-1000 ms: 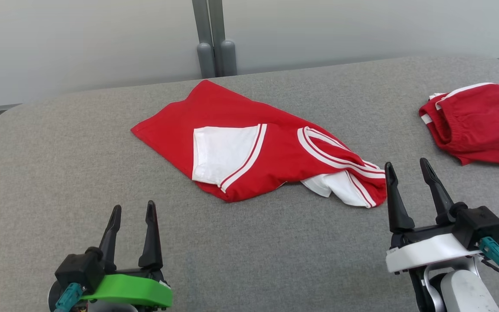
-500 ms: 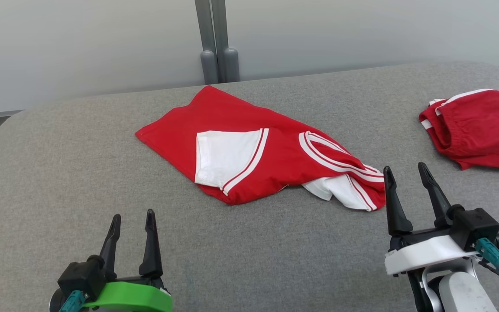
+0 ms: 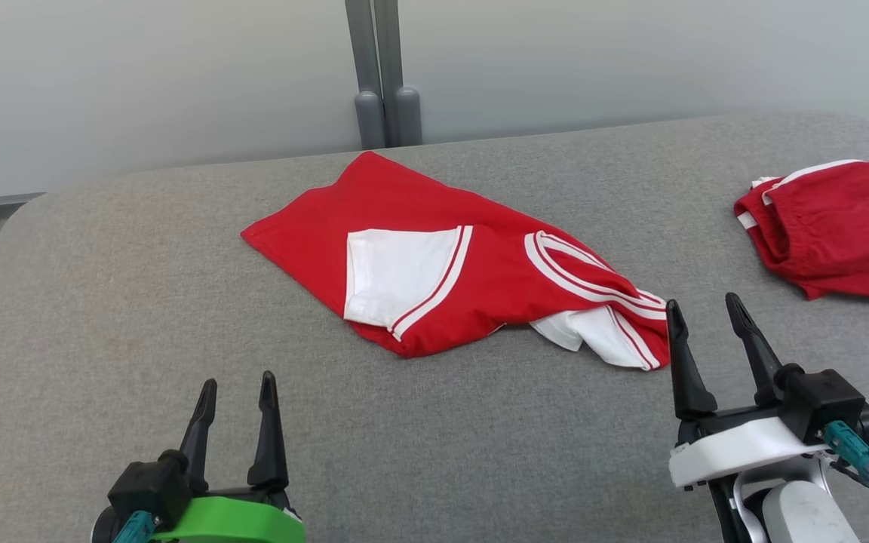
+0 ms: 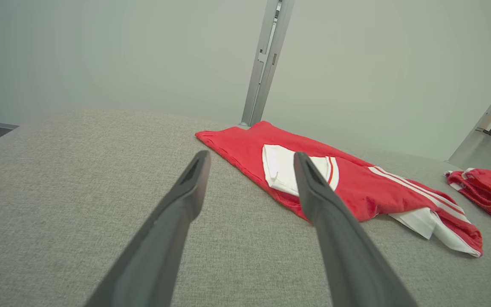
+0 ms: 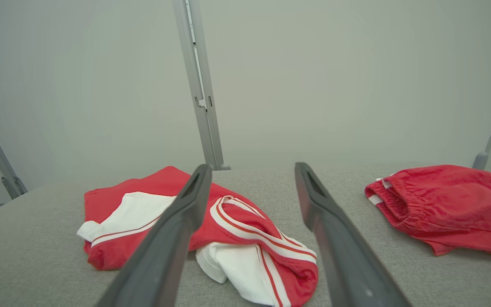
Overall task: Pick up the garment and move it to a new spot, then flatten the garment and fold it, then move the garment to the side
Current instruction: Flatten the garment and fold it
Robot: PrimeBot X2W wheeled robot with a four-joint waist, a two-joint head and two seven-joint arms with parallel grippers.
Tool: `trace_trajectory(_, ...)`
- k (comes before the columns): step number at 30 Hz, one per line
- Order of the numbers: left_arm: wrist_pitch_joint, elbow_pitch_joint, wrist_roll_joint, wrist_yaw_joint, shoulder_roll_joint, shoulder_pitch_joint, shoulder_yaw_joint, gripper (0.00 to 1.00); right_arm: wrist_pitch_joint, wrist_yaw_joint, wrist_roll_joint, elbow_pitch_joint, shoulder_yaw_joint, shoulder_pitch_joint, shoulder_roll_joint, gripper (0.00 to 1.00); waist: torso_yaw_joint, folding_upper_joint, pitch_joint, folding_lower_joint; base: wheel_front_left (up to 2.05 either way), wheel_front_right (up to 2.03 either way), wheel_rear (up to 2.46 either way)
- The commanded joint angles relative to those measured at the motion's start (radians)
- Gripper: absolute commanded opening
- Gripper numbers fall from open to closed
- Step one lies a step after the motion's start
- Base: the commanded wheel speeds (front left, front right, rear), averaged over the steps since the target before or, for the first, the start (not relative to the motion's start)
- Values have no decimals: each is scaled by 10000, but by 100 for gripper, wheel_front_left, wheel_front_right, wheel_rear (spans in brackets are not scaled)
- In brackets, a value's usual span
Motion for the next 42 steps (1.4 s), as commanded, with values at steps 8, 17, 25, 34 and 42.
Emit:
trace_trajectory(8,-27,-41,146,-90,-60,-132,-123,100,-31,0,-583,599,771,-652,-7,100,616,-1,385,0,0,0,0)
trace_trajectory(17,-27,-108,29,-119,-98,-637,-448,100,256,-1,-642,2826,2814,-2695,-187,100,1981,-1,1386,0,0,0,0)
trace_trajectory(25,-18,-184,-407,94,-104,-1075,-863,100,474,-1,-376,5728,3902,-4791,-347,100,3160,-1,2048,0,0,0,0)
trace_trajectory(34,-16,-185,-604,176,-106,-1333,-1227,100,478,-1,-33,8215,4474,-6368,-207,100,3832,-1,2402,0,0,0,0)
trace_trajectory(42,-16,-213,-795,267,-105,-1445,-1468,100,275,-1,64,9782,4316,-7376,-147,50,4184,-1,2653,0,0,0,0)
